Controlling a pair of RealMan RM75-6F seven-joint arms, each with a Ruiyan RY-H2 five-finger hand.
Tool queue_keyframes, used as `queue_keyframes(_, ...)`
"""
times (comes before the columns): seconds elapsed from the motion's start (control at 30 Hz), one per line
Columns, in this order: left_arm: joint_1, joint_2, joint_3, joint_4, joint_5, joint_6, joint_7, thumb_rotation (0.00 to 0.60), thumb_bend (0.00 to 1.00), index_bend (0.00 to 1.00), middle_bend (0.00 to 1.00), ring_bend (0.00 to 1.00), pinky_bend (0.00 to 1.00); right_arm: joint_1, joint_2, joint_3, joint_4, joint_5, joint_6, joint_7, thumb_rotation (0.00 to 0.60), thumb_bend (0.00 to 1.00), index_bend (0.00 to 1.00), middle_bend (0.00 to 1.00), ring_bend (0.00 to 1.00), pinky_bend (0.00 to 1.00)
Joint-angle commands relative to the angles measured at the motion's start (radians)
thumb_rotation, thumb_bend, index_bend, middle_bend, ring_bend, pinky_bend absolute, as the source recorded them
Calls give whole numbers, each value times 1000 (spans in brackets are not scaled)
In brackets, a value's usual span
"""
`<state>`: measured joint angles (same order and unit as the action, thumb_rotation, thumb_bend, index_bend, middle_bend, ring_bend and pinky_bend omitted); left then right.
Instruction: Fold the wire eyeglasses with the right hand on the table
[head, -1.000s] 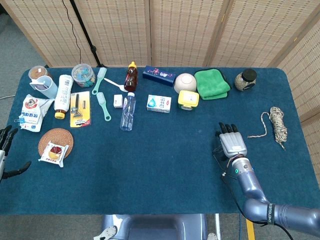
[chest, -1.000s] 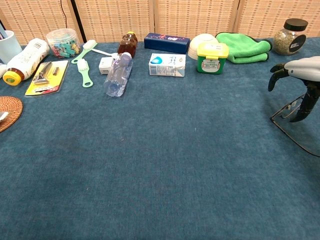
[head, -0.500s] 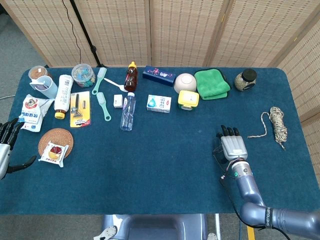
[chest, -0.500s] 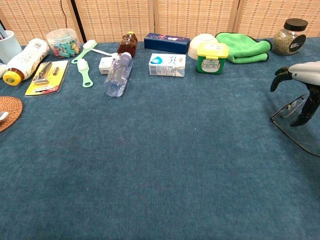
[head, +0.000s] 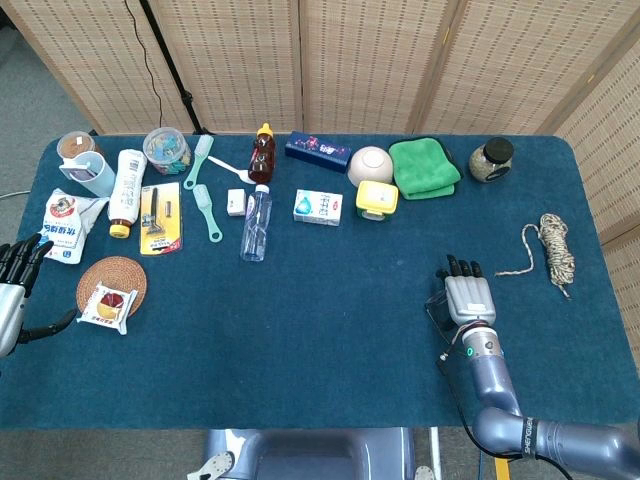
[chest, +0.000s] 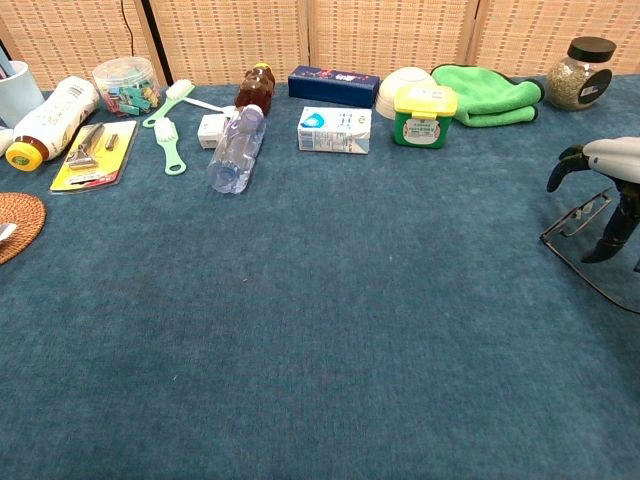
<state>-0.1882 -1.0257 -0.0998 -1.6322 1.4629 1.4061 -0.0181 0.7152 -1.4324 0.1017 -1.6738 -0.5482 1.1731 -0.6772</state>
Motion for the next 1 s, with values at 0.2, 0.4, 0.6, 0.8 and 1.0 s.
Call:
queue_keyframes(0.2, -4, -5, 4, 4, 0, -6, -3, 441, 199, 0, 0, 0, 0, -9, -23, 12, 8, 13, 14, -9, 600, 130, 196, 0, 0, 0)
queue_keyframes(0.4, -7, -8, 4, 10, -3, -8, -9, 442, 198, 0, 0, 0, 0, -11, -30, 22, -7, 21, 33, -28, 600, 130, 191, 0, 0, 0)
queue_keyframes(0.6, -4, -9, 7, 18, -4, -6, -19, 442, 198, 0, 0, 0, 0, -22, -50, 23, -3, 25, 43, -29, 600, 130, 186, 0, 0, 0)
queue_keyframes(0.8, -1, -9, 11, 21, -3, -3, -23, 441, 199, 0, 0, 0, 0, -32, -74, 21, 23, 18, 40, -24, 600, 130, 184, 0, 0, 0)
queue_keyframes(1.0, 3, -5, 12, 19, -4, 4, -23, 440, 198, 0, 0, 0, 0, -42, -90, 22, 60, 2, 28, -13, 600, 130, 184, 0, 0, 0)
